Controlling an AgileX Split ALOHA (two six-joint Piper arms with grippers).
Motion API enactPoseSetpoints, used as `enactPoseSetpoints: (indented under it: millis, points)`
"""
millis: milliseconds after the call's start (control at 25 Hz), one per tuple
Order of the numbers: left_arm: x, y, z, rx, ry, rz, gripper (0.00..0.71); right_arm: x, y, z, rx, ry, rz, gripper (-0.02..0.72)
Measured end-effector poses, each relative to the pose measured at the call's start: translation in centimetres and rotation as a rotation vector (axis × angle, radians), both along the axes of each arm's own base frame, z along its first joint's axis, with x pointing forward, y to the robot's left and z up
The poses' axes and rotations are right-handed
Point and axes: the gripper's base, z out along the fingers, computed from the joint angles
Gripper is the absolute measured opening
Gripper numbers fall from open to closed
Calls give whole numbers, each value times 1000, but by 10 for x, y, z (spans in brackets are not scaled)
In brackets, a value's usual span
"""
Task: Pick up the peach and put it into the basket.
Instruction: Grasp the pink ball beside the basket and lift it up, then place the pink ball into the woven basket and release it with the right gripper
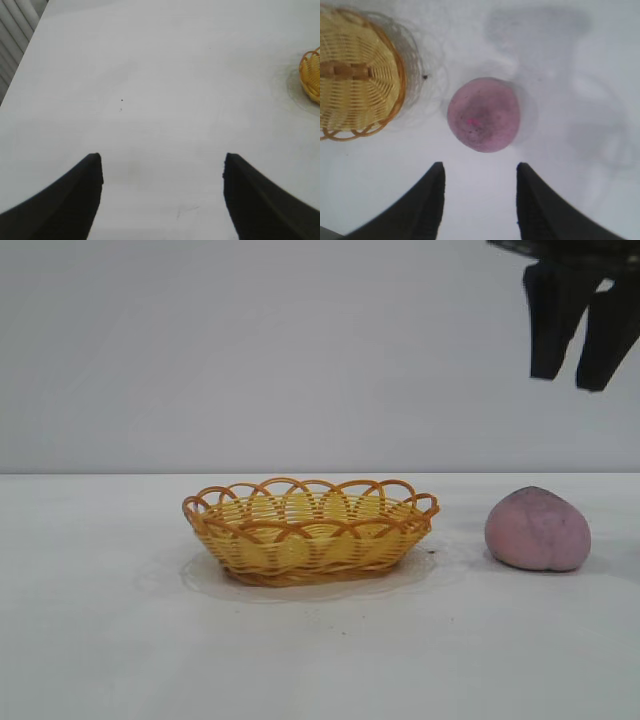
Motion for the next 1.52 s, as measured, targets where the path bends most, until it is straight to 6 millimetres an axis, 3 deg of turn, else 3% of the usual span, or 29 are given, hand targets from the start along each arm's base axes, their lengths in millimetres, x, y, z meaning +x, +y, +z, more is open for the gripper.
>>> enactPoseSetpoints:
  millis: [200,360,440,480,680,840,960,1200,1320,1520]
  points:
    - [0,0,0,0,0,0,453,5,1,-29,-27,63,-7,320]
    - [0,0,0,0,0,0,453,6,0,-38,-43,74,13,87]
    - [0,0,0,0,0,0,453,7,-1,-37,-56,58,24,57]
    - [0,0,0,0,0,0,453,8,-1,-36,-63,51,29,0]
    - [0,0,0,0,0,0,453,13,-3,-6,-63,-43,42,0]
    - [0,0,0,0,0,0,453,22,3,46,3,-163,30,0]
    - [0,0,0,0,0,0,453,21,17,67,48,-206,49,0]
    - [0,0,0,0,0,0,453,-2,70,69,87,-212,179,0]
    - [0,0,0,0,0,0,453,-10,93,58,96,-201,233,0]
    - [0,0,0,0,0,0,453,-12,116,25,82,-156,276,0]
